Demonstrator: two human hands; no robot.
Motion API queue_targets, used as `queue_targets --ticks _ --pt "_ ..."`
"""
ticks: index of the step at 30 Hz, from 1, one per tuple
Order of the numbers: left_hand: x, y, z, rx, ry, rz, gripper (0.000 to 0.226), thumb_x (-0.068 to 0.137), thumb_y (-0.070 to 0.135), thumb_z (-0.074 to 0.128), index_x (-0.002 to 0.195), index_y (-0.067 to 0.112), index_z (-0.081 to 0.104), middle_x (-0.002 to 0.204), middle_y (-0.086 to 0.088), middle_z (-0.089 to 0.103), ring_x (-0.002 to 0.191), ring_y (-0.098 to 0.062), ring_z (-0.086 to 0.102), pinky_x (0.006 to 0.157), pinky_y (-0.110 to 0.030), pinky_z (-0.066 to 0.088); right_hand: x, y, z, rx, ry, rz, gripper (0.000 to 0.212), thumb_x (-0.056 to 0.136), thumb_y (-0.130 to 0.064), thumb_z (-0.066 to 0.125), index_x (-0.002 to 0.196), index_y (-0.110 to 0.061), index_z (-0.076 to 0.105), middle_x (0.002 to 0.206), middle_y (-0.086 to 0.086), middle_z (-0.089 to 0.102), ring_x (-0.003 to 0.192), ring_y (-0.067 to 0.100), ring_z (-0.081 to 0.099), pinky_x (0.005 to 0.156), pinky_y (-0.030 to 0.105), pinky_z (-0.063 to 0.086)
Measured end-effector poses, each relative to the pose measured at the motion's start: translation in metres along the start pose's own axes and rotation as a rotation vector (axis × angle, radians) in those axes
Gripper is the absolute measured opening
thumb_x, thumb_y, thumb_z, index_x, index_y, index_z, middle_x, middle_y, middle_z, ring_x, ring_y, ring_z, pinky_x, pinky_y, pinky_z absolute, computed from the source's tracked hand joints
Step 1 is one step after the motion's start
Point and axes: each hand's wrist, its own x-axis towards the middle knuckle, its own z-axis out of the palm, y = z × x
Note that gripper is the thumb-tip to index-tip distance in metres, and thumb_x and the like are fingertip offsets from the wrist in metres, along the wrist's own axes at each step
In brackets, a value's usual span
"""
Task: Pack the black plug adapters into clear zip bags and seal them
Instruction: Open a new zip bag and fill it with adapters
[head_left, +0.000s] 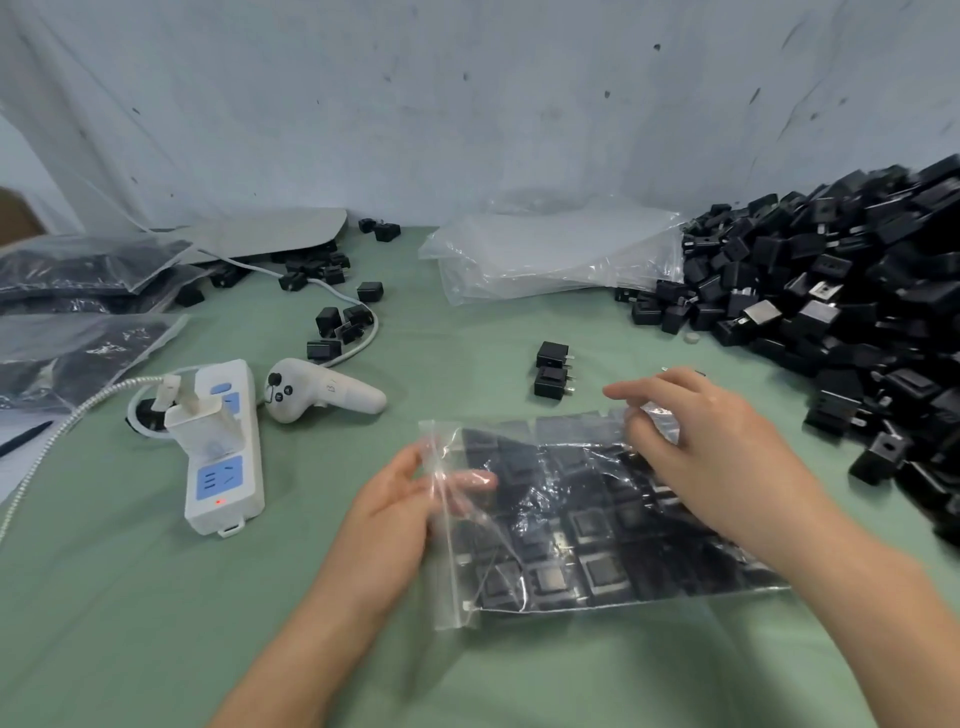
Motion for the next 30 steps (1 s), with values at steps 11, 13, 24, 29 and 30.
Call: queue_targets --ticks 11,13,24,29,30 --pt "0.005 0.003 0.013 -0.252 0.001 -0.066 0.035 0.1 0.028 0.052 0.133 0.019 0.05 0.107 -0.015 0.074 0.058 -0.02 0.061 0.049 -0.031 0.053 0.006 -0.005 -0.026 1.235 0.151 0.543 0.03 0.095 -0.021 0.049 0.112 -0.024 0.072 0.099 0.002 0.064 0.071 0.012 0.054 0.068 0.03 0.045" --pt "0.008 0.003 0.013 -0.247 -0.004 -0.074 0.034 0.1 0.027 0.052 0.131 0.015 0.05 0.107 -0.013 0.075 0.055 -0.021 0.061 0.048 -0.03 0.053 0.006 -0.005 -0.028 1.432 0.119 0.575 0.038 0.089 -0.013 0.046 0.12 -0.016 0.068 0.101 0.005 0.061 0.077 0.015 0.054 0.071 0.029 0.044" --pt "-0.023 0.017 0.012 0.161 0.325 0.441 0.021 0.091 0.046 0.049 0.108 0.046 0.061 0.084 0.011 0.069 0.069 -0.004 0.061 0.065 -0.022 0.052 -0.009 -0.051 -0.012 1.654 -0.197 0.378 0.056 0.075 0.008 0.037 0.116 -0.014 0.068 0.102 0.007 0.067 0.092 0.016 0.06 0.077 0.026 0.049" --pt "-0.043 0.022 0.043 0.172 0.065 0.425 0.023 0.093 0.053 0.052 0.11 0.044 0.065 0.095 0.014 0.072 0.083 -0.003 0.067 0.072 -0.013 0.049 -0.025 -0.081 0.014 1.451 -0.254 0.217 0.052 0.061 -0.005 0.048 0.098 -0.03 0.076 0.111 -0.003 0.067 0.091 0.008 0.062 0.075 0.032 0.053" --pt "-0.044 0.022 0.044 0.146 0.07 0.426 0.022 0.094 0.051 0.053 0.108 0.04 0.067 0.091 0.013 0.073 0.079 -0.003 0.067 0.07 -0.012 0.048 -0.027 -0.084 0.018 1.423 -0.252 0.201 0.051 0.062 -0.007 0.048 0.098 -0.031 0.075 0.111 -0.004 0.066 0.089 0.007 0.062 0.07 0.032 0.052"
